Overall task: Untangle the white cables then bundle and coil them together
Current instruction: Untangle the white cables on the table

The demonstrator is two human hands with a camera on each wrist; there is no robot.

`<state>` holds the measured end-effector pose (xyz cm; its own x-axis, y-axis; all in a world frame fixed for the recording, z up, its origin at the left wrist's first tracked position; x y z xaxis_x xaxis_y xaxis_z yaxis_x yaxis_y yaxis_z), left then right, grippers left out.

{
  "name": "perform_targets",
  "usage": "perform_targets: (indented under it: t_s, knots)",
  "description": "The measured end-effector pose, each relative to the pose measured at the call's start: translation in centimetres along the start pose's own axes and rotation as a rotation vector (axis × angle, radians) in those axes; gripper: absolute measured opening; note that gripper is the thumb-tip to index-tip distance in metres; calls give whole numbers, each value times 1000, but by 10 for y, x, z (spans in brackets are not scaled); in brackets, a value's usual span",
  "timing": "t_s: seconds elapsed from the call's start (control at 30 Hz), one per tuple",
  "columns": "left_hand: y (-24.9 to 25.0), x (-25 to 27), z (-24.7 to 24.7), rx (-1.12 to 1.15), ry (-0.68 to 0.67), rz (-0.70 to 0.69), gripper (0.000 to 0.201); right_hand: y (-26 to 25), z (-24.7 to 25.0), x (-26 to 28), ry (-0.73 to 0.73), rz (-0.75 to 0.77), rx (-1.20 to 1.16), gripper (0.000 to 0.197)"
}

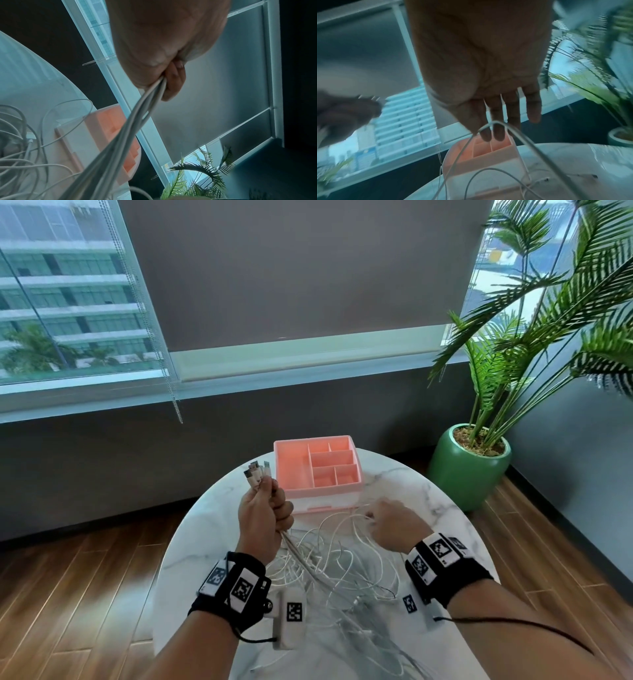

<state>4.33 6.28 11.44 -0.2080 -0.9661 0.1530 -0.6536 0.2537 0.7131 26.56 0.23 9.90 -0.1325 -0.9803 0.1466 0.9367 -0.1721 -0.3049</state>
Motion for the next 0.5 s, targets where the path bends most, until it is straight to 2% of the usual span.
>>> perform_targets:
  t_s: [0.03, 0.1, 0.13, 0.17, 0.23, 0.3, 0.33, 0.37, 0.43, 0.5]
  knots:
    - [0, 1, -4, 10, -5, 4, 36, -11, -5, 3, -39, 50, 22, 35]
    - [1, 3, -13, 31, -13, 8, 36, -50, -11, 15, -104, 251, -102, 82]
    - [2, 4, -18, 46, -17, 9, 36, -73, -13, 21, -101, 358, -165, 90]
    - [3, 5, -23, 62, -22, 9, 36, -95, -11, 30, -73, 457, -223, 90]
    - [5, 6, -31, 94, -35, 8, 36, -118, -18, 38, -46, 527, -350, 81]
    - [11, 6, -34, 120, -53, 4, 36, -116, -30, 34, -36, 504, -412, 50]
    - [14, 6, -33, 125, -61, -5, 36, -110, -36, 31, -15, 498, -364, 33]
    - [18, 5, -31, 119, -62, -20, 35, -101, -44, 27, 6, 499, -289, 26]
    - [27, 2, -21, 105, -48, -51, 35, -81, -54, 20, 46, 503, -201, 29]
    - [32, -1, -9, 109, -22, -75, 36, -58, -53, 22, 39, 453, -244, 31]
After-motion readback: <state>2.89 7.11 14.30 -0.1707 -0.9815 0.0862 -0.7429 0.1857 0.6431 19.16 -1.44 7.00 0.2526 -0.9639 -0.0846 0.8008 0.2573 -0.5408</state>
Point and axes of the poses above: each hand's wrist, its own x-axis away from the middle knuckle, its own z-axis out of the back of the hand, y = z × x, the point moved 6 cm from there along -x, towards the middle knuckle, and after that the axes turned 6 degrees about x, right-handed, at the moved point
